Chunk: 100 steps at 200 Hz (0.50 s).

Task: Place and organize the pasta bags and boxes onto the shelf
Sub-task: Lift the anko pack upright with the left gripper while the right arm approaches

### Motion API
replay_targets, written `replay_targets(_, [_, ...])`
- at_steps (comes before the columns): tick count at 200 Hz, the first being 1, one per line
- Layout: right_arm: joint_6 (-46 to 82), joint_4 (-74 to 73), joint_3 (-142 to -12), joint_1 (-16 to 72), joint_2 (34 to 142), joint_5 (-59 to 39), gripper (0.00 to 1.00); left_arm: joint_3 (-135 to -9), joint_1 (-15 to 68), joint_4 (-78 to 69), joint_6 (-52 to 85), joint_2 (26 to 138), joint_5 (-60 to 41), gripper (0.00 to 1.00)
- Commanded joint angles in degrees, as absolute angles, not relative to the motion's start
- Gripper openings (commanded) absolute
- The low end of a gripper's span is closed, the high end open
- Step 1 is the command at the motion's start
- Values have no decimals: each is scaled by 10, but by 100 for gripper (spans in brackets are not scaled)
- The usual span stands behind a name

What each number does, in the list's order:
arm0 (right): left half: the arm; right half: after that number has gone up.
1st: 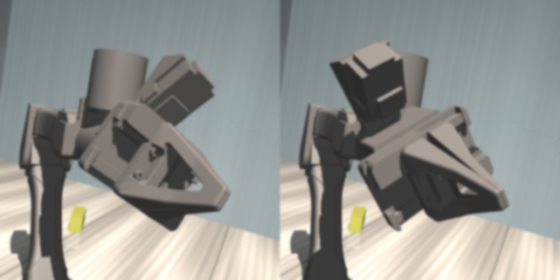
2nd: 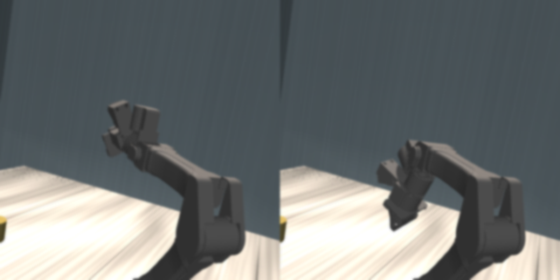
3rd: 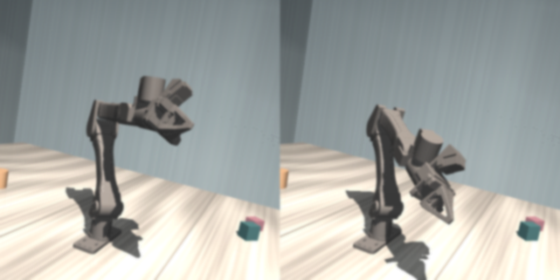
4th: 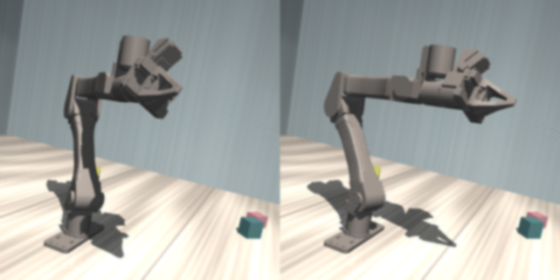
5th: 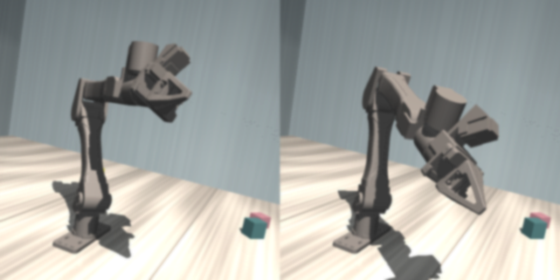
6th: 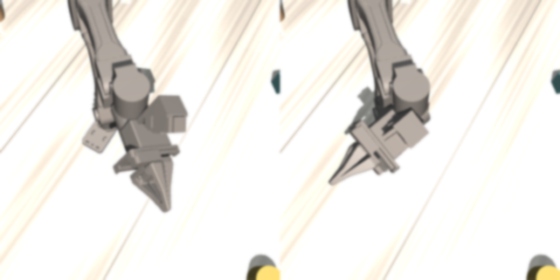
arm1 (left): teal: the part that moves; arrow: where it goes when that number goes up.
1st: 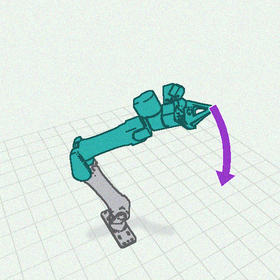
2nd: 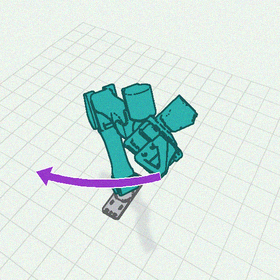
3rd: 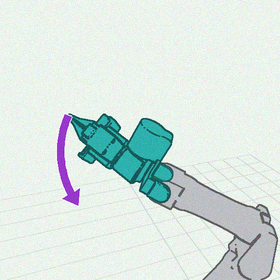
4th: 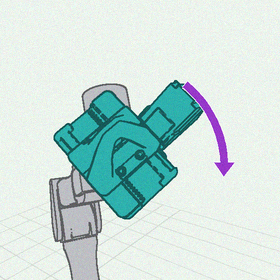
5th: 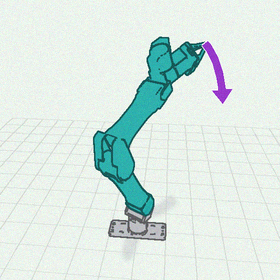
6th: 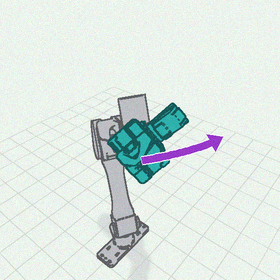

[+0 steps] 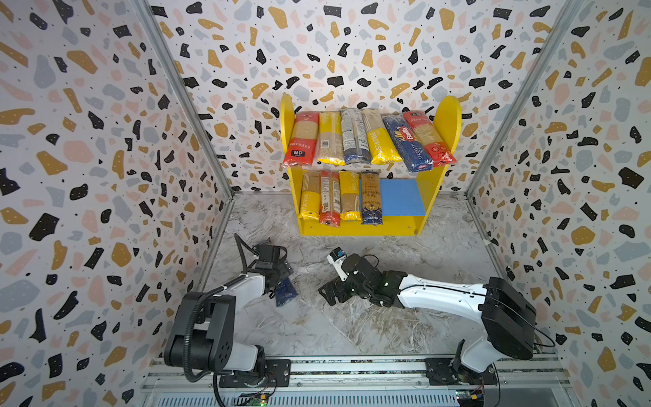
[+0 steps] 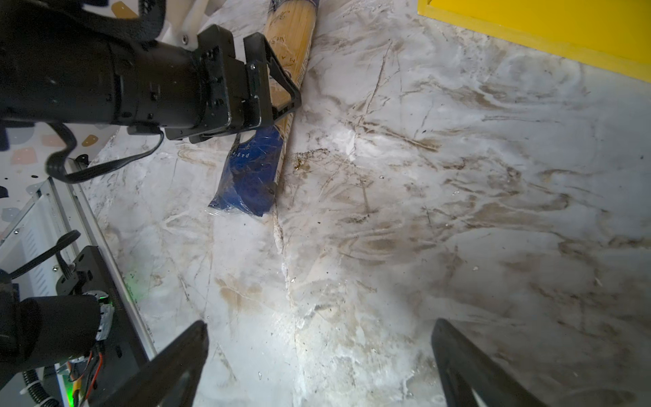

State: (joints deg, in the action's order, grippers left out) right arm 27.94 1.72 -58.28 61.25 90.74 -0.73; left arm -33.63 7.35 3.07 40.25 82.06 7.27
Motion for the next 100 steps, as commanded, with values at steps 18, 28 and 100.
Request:
replay_targets(18, [286,17,-558,604,853,0,99,-345,92,18,418,831,81,83])
replay_targets(28, [287,17,-553,603,847,0,99,-345,96,18,419,832,83,80])
replay_targets(100, [294,19,-512,601,789,14,99,-310,134,4,434,824,77,45])
